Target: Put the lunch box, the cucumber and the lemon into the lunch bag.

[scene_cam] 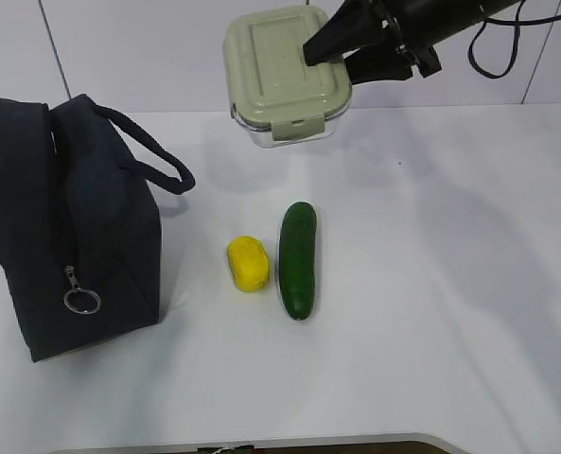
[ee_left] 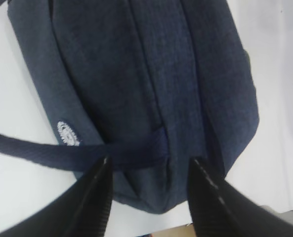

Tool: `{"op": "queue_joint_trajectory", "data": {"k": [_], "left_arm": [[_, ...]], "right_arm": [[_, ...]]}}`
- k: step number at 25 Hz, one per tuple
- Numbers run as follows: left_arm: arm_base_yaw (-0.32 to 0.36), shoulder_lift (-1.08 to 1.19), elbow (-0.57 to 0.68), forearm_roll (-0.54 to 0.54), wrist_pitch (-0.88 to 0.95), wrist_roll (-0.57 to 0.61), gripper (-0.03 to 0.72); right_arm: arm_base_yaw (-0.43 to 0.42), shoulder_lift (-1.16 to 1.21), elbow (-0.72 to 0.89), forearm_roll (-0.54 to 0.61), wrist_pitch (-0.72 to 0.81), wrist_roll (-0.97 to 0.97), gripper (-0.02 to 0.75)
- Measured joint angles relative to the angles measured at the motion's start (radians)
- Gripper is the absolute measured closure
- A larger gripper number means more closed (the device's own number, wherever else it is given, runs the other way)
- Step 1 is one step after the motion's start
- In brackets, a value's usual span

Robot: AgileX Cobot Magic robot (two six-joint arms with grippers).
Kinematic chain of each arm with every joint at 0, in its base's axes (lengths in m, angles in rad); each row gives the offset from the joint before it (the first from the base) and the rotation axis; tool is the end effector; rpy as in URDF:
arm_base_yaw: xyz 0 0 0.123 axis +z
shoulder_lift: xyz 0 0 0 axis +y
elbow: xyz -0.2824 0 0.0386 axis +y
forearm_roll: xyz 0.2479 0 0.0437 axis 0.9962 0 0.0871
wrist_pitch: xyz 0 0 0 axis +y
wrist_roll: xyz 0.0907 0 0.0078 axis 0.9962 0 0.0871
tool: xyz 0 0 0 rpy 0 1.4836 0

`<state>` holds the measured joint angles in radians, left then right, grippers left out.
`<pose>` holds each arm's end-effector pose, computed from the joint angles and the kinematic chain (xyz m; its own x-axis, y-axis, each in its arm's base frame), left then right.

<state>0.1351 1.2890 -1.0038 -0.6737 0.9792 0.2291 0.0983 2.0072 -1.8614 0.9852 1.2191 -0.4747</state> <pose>0.2509 -0.0135 0.3093 -0.8740 -0.2816 -0.3961 -0.0291 0.8439 -0.5357 0.4253 0.1135 0.3208 -0.8619 -0.0823 -0.5004 -0.4493 0.5815 0.6782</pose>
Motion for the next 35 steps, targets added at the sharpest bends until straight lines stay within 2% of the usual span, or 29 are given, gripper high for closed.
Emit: {"op": "queue_joint_trajectory", "data": {"k": [4,15,18,23,25,29,35], "left_arm": [[0.0,0.037,0.0,-0.049,-0.011,0.02,0.311],[0.0,0.104,0.0,-0.055,-0.038,0.032,0.312],[0.0,0.106,0.0,-0.056,-0.049,0.032,0.393],[0.0,0.112,0.0,-0.059,-0.064,0.039,0.642],[0.0,0.116,0.0,-0.059,-0.065,0.042,0.667],[0.001,0.116,0.0,-0.076,-0.065,0.044,0.672],[0.001,0.116,0.0,-0.18,-0.049,0.094,0.672]], "right_arm": [[0.027,0.0,-0.005,-0.002,0.003,0.0,0.353],[0.08,0.0,-0.086,-0.042,0.011,0.042,0.353],[0.107,0.0,-0.088,-0.054,0.012,0.046,0.353],[0.145,0.0,-0.088,-0.064,0.018,0.062,0.353],[0.156,0.0,-0.088,-0.067,0.019,0.068,0.353],[0.181,0.0,-0.088,-0.069,-0.004,0.111,0.353],[0.209,0.0,-0.088,-0.069,-0.032,0.155,0.353]]}}
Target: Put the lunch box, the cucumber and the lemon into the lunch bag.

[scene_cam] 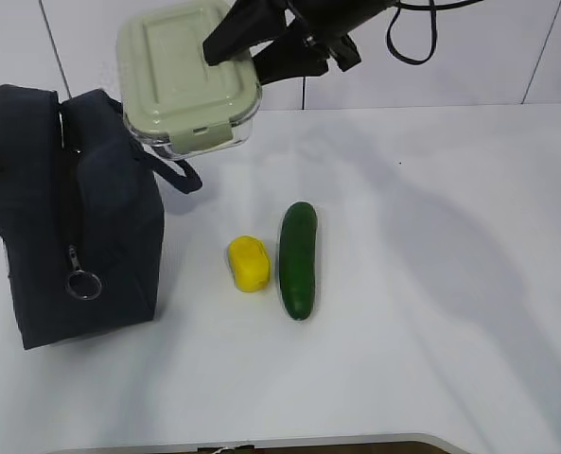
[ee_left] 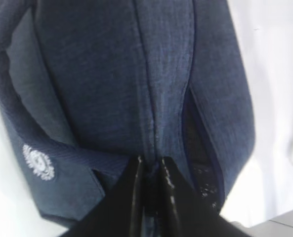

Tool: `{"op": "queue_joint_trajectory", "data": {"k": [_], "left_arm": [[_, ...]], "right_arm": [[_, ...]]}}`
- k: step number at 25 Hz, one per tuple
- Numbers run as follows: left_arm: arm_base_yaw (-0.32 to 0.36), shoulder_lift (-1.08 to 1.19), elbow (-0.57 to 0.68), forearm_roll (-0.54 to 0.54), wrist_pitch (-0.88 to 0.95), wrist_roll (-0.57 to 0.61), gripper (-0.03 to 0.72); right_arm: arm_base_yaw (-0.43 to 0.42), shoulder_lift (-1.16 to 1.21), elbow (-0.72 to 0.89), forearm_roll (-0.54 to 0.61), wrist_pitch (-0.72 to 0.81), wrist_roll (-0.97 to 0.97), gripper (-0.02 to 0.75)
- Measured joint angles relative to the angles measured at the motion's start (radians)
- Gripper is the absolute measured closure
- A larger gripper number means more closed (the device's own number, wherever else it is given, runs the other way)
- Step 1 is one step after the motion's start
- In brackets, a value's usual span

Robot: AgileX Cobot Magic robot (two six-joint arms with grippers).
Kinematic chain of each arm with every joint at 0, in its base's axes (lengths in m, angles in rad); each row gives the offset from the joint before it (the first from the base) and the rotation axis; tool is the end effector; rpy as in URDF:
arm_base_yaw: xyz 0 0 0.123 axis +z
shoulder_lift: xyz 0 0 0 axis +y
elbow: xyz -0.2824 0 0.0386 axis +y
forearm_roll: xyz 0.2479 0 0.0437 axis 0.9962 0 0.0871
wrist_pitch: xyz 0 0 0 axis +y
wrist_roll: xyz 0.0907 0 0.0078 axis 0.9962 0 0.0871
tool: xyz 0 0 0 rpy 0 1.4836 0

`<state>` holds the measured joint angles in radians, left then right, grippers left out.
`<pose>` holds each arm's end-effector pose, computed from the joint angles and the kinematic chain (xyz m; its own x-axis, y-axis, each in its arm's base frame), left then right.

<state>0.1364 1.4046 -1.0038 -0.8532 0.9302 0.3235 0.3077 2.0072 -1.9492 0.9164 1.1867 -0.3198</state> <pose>0.2784 -0.0173 0.2890 -0.8738 -0.3399 -0.3478 -0.0442 0.7677 -0.6393 0.3989 0.1971 0.3415 -0.8530 -0.1757 -0.4915 -0.4999 0.5455 0.6727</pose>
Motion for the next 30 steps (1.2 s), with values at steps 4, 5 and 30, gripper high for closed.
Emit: {"op": "queue_joint_trajectory", "data": {"k": [4,5,30], "left_arm": [[0.0,0.0,0.0,-0.05,0.015,0.024,0.673],[0.0,0.0,0.0,-0.052,0.017,0.026,0.673],[0.0,0.0,0.0,-0.092,0.061,0.084,0.673]], "right_arm": [[0.019,0.0,0.0,-0.002,-0.011,0.031,0.353],[0.023,0.0,0.0,-0.004,-0.013,0.038,0.353],[0.176,0.137,-0.185,-0.226,-0.069,0.263,0.356]]}}
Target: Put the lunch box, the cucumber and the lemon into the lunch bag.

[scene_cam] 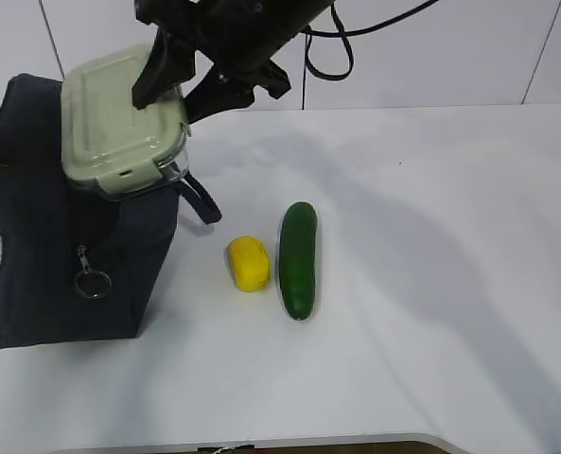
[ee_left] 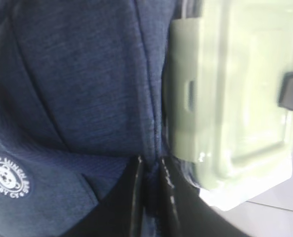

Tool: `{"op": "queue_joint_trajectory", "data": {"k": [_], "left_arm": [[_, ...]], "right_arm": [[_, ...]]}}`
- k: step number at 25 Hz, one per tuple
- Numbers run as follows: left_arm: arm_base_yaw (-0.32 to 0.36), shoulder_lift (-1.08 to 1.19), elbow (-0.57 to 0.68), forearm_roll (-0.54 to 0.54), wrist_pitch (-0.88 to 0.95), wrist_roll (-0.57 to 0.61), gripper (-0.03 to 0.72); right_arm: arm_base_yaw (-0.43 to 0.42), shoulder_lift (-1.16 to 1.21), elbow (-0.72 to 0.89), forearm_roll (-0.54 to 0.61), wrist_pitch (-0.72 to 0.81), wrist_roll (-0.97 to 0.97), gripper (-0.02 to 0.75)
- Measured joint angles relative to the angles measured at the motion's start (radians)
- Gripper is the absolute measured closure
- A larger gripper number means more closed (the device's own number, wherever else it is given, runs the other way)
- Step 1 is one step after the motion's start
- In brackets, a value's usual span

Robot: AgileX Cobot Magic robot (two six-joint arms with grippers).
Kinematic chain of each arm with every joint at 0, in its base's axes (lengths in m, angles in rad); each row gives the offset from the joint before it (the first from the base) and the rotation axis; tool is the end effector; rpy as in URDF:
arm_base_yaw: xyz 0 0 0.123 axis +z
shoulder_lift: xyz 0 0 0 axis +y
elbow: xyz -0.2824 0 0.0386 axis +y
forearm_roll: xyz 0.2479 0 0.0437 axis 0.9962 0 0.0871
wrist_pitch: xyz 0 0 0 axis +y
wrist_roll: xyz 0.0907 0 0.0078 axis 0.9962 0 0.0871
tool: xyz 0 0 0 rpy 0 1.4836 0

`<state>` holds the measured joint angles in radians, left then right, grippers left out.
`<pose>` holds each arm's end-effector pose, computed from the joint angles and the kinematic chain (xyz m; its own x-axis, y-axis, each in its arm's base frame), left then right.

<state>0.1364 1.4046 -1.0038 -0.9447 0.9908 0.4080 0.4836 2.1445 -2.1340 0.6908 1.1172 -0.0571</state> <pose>0.2761 -0.0244 0.2936 -0.8881 -0.2986 -0.3494 0.0273 0.7245 -0.6887 0.3994 0.2687 0.3205 -0.8760 -0.1949 -0.4412 -0.4523 0.6496 0.6111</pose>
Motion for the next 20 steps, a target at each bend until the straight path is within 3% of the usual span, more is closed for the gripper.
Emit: {"op": "queue_joint_trajectory", "data": {"k": [12,20], "left_arm": [[0.0,0.04,0.0,-0.093,0.067,0.067,0.673],[-0.078,0.043,0.0,-0.11,0.069,0.077,0.673]], "right_arm": [[0.019,0.034,-0.002,-0.1,-0.013,0.01,0.356],[0.06,0.063,-0.002,-0.13,-0.058,0.01,0.356]]}}
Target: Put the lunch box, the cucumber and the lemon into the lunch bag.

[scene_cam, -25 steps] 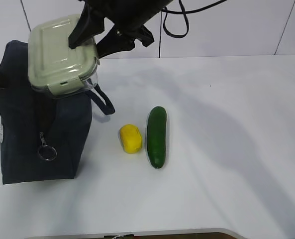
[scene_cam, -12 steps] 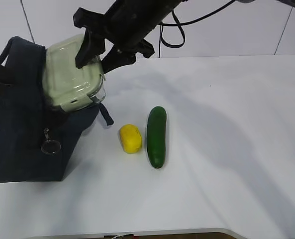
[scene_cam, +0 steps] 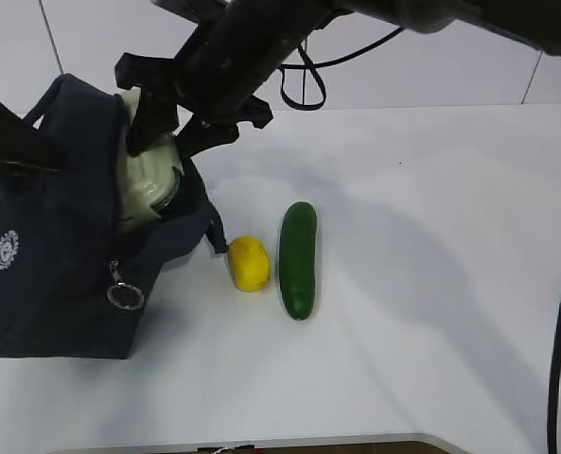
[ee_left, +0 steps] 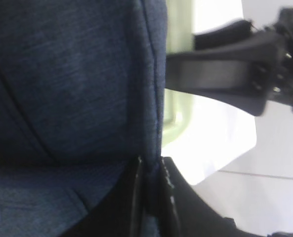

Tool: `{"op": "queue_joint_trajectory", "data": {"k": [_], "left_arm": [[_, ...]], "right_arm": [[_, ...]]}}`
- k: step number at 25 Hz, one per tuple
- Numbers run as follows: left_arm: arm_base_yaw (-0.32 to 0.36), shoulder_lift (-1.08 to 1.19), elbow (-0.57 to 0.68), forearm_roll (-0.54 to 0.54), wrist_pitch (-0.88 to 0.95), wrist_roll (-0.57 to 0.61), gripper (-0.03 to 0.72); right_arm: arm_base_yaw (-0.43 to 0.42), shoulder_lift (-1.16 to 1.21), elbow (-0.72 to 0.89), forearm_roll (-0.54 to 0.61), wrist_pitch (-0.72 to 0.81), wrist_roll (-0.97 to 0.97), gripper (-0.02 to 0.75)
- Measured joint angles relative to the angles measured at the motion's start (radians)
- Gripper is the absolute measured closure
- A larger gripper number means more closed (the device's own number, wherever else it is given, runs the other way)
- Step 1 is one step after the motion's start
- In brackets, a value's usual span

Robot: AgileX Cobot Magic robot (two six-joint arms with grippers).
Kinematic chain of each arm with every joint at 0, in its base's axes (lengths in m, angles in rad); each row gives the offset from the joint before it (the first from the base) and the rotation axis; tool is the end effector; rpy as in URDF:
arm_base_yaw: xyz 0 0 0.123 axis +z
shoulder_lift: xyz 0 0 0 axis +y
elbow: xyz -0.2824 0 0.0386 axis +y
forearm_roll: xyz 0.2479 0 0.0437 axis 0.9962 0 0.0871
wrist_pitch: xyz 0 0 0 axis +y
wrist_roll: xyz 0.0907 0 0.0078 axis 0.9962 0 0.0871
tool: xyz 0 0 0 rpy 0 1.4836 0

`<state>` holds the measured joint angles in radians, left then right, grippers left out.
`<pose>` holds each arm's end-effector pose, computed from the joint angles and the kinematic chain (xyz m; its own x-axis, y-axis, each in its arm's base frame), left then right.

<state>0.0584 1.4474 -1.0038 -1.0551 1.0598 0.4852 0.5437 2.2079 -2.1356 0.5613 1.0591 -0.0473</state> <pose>0.2777 -0.0530 0.2889 -0.9289 -0.2009 -0.3110 0.1147 0.6424 -0.7577 0.4017 0.2922 0.2861 -0.8536 -0.2586 -0.4522 -0.4856 0.7090 0.5114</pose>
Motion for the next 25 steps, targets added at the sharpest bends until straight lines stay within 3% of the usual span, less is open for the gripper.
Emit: {"op": "queue_joint_trajectory", "data": {"k": [6,25], "left_arm": [[-0.041,0.0,0.0,-0.004,-0.013,0.0,0.673],[-0.041,0.002,0.0,0.026,-0.036,0.007,0.673]], "right_arm": [[0.031,0.016,0.0,-0.009,-0.039,-0.028,0.356],[0.042,0.06,0.0,-0.009,0.022,-0.086,0.353]]}}
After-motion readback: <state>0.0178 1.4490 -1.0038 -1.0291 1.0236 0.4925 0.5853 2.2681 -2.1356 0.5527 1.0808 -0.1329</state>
